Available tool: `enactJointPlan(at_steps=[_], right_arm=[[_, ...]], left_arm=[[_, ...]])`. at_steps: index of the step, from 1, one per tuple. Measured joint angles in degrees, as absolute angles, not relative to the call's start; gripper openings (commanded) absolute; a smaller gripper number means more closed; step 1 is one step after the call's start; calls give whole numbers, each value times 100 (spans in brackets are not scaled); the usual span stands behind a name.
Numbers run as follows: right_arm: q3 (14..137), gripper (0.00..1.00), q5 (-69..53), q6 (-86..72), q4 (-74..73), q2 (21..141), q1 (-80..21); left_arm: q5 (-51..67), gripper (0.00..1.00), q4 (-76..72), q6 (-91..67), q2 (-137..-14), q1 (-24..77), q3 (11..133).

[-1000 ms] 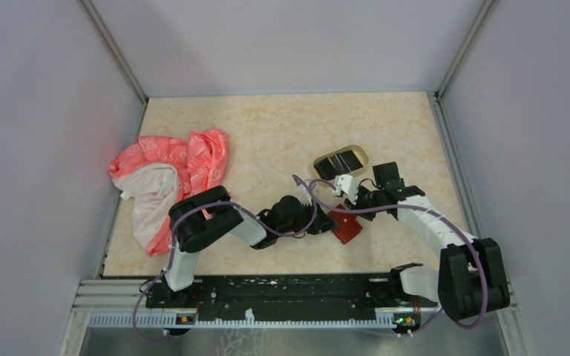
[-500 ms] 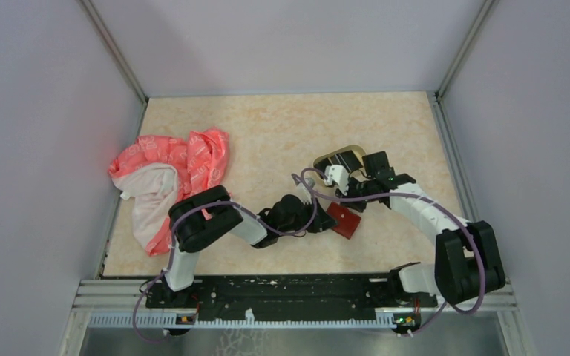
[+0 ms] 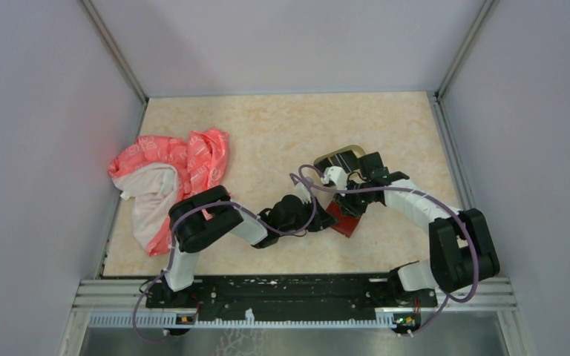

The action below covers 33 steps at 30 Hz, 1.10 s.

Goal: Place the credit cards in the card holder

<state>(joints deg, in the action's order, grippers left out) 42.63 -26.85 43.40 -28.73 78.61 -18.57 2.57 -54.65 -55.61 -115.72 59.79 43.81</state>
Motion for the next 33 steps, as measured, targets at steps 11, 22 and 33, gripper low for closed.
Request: enactJointPlan(at_steps=[11, 22, 33], right_arm=[[4965, 52, -2460, 4154, -3415, 7894, -1822], [4965, 51, -2174, 4185, -3741, 8042, -1822], [4965, 37, -1990, 3992, -3704, 8237, -1824]], left_arm=[[239, 0, -5457, -5568, -11572, 5981, 4383], [235, 0, -5411, -5568, -11572, 5979, 4418], [237, 0, -5406, -5568, -11572, 5979, 4421]])
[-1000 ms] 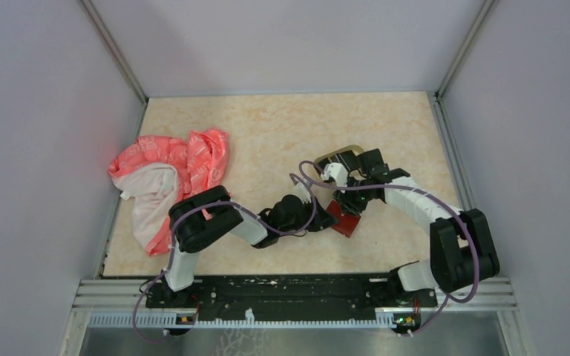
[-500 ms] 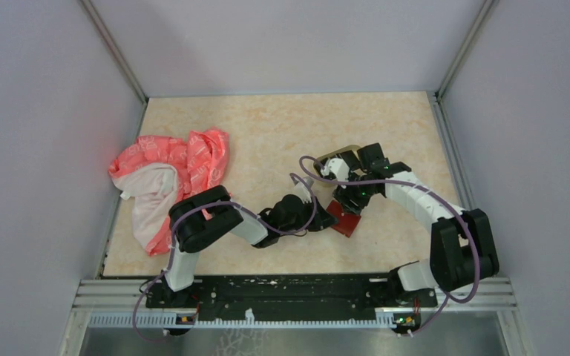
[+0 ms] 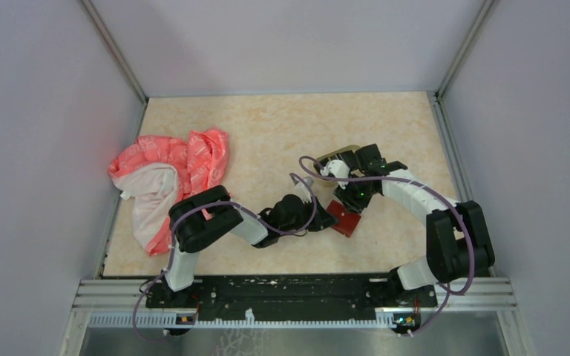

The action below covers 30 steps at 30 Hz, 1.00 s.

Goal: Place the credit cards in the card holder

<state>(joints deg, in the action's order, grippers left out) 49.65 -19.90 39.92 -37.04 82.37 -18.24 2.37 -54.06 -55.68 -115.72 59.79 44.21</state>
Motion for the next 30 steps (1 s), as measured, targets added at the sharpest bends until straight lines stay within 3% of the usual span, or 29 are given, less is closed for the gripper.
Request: enactJointPlan(at_steps=[9, 14, 20, 30], right_arm=[[4965, 31, -1970, 3913, -3573, 8237, -1870], [4965, 21, -1970, 3874, -3538, 8237, -1870], [4967, 0, -1981, 3846, -3540, 8246, -1870], [5072, 0, -2215, 3848, -3645, 8256, -1870]], left_arm=[[237, 0, -5408, -5570, -11572, 5979, 4421], [237, 0, -5408, -5570, -11572, 5979, 4421], [237, 0, -5406, -5570, -11572, 5979, 4421], [211, 0, -5238, -5570, -11572, 5979, 4532]])
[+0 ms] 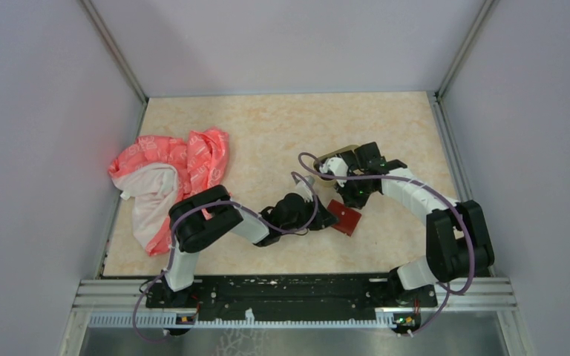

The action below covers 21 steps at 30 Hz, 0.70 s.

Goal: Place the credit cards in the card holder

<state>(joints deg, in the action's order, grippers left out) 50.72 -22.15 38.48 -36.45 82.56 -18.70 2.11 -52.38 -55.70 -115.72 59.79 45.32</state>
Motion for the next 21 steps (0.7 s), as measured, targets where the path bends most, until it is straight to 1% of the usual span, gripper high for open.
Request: enactJointPlan(at_steps=[13, 21], right_arm=[[5068, 0, -2239, 4154, -3741, 8296, -1870], [5063, 0, -2274, 4287, -3782, 8318, -1870]], left_arm=[[213, 0, -5030, -5592, -11594, 5977, 4700], [246, 0, -5293, -5789, -11594, 5802, 4565]])
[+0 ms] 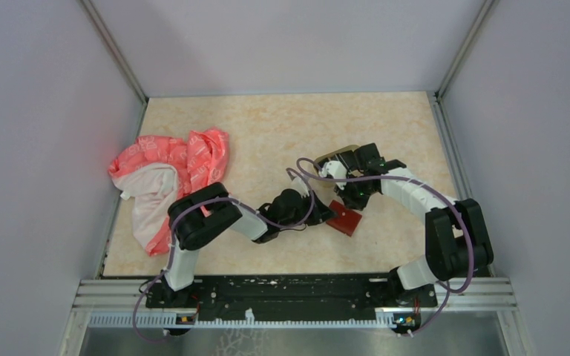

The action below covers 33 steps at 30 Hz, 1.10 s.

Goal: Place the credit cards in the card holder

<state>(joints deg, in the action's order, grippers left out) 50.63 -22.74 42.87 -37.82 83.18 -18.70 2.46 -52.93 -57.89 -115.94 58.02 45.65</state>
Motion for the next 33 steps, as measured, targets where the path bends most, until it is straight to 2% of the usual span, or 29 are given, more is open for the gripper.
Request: enactJointPlan(at_steps=[14, 22, 33], right_arm=[[4932, 0, -2383, 4370, -3787, 8291, -1861], [4762, 0, -2477, 4353, -3660, 7819, -1758], [4762, 0, -2663, 4762, -3898, 8020, -1787]], left_arm=[[364, 0, -5398, -5948, -11754, 5588, 4692], [390, 0, -5395, -5951, -11808, 5616, 4755], [390, 0, -5406, -5948, -11837, 5627, 4779]])
